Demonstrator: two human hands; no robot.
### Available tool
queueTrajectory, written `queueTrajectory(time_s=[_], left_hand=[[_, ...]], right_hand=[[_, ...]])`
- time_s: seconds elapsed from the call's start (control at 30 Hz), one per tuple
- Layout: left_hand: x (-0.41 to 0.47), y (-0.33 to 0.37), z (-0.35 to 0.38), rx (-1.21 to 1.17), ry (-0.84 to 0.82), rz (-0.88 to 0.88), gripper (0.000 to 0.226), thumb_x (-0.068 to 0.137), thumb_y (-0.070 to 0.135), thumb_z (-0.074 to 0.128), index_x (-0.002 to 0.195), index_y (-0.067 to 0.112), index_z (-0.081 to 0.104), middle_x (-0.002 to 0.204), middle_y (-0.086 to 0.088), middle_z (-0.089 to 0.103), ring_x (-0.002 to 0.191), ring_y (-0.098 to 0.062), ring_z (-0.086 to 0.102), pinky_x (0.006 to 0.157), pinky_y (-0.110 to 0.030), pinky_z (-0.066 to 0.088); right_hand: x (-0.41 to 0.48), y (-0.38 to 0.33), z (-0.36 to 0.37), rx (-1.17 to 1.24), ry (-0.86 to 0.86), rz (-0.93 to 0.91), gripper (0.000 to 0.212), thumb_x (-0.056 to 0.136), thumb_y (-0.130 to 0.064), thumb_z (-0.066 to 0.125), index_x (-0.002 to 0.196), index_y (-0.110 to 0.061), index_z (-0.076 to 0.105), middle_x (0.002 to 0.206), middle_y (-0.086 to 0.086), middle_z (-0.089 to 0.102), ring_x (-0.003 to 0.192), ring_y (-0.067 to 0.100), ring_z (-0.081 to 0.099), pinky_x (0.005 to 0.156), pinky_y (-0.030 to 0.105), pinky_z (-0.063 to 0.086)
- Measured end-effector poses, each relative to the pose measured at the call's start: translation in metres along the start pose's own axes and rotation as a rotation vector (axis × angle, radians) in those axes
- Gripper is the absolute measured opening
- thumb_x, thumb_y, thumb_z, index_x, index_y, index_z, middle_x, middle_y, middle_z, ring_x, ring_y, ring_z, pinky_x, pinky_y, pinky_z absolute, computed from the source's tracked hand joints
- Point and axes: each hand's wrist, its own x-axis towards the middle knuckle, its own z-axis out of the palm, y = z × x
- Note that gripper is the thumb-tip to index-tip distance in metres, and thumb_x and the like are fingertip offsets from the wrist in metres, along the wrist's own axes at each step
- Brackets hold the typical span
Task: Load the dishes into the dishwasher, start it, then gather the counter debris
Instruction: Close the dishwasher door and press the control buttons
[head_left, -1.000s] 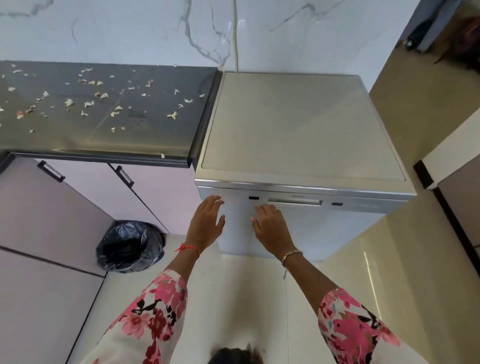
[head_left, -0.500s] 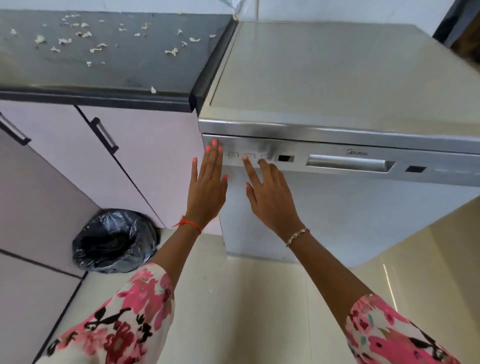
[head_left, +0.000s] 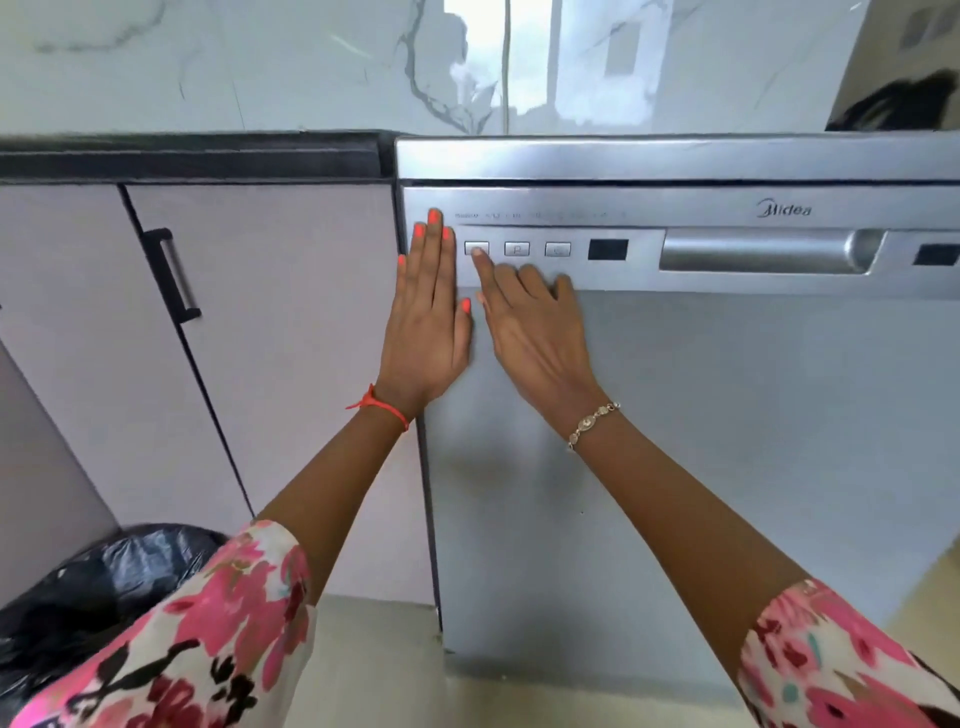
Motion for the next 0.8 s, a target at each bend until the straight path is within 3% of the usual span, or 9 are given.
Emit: queueTrajectory(time_s=[0.13,0.27,0.43,0.53,0.67,0.8], left_hand=[[-0.001,-0.003,0.002,-0.014,0.036,0.043,0.058,0.095,0.014,0.035,0.146,0.0,0.01,0.155,-0.018,0.008,0.143,-0.015,-0.003,0.117,-0.028,-0.005],[-0.002,-0.004,0.005,-0.009,0.052,0.059,0.058,0.095,0.015,0.034,0.146,0.001,0.01,0.155,-0.016,0.007,0.143,-0.016,-0.003,0.118,-0.029,-0.004],[-0.002,-0.001,0.008,0.035,0.082,0.029,0.061,0.093,0.014,0.035,0.147,0.003,0.008,0.156,-0.012,0.006,0.143,-0.013,-0.005,0.117,-0.027,-0.006],[-0.002,-0.001,0.013,0.068,0.101,0.024,0.063,0.09,0.015,0.033,0.147,0.003,0.009,0.156,-0.012,0.006,0.144,-0.015,-0.004,0.118,-0.03,-0.004],[-0.001,-0.003,0.022,0.079,0.155,0.034,0.064,0.086,0.012,0.034,0.146,0.001,0.012,0.155,-0.013,0.008,0.144,-0.02,0.001,0.119,-0.036,0.004],[-0.001,-0.005,0.026,0.066,0.19,0.052,0.065,0.085,0.011,0.034,0.145,0.0,0.013,0.155,-0.013,0.008,0.144,-0.021,0.002,0.119,-0.038,0.006]], right_hand=[[0.001,-0.009,0.0,-0.002,0.054,0.006,0.05,0.084,-0.01,0.028,0.124,-0.006,0.058,0.087,-0.002,0.065,0.075,0.017,0.061,0.065,0.028,0.048],[0.002,-0.014,-0.001,-0.007,0.099,0.016,0.047,0.084,-0.011,0.031,0.121,-0.005,0.06,0.087,-0.002,0.065,0.073,0.016,0.061,0.062,0.026,0.045],[-0.004,-0.01,0.001,0.007,0.084,0.0,0.046,0.09,-0.013,0.032,0.132,-0.004,0.049,0.089,-0.001,0.061,0.077,0.018,0.057,0.064,0.029,0.043],[-0.016,0.002,0.011,-0.009,0.102,-0.074,0.047,0.093,-0.015,0.043,0.138,-0.004,0.041,0.098,0.001,0.059,0.086,0.019,0.051,0.073,0.028,0.038],[-0.041,0.019,0.028,-0.029,0.191,-0.183,0.041,0.095,-0.015,0.039,0.133,-0.003,0.047,0.122,0.007,0.058,0.112,0.023,0.043,0.092,0.032,0.034],[-0.052,0.034,0.039,-0.042,0.239,-0.235,0.042,0.095,-0.019,0.041,0.136,-0.008,0.046,0.136,0.005,0.052,0.127,0.02,0.04,0.101,0.03,0.033]])
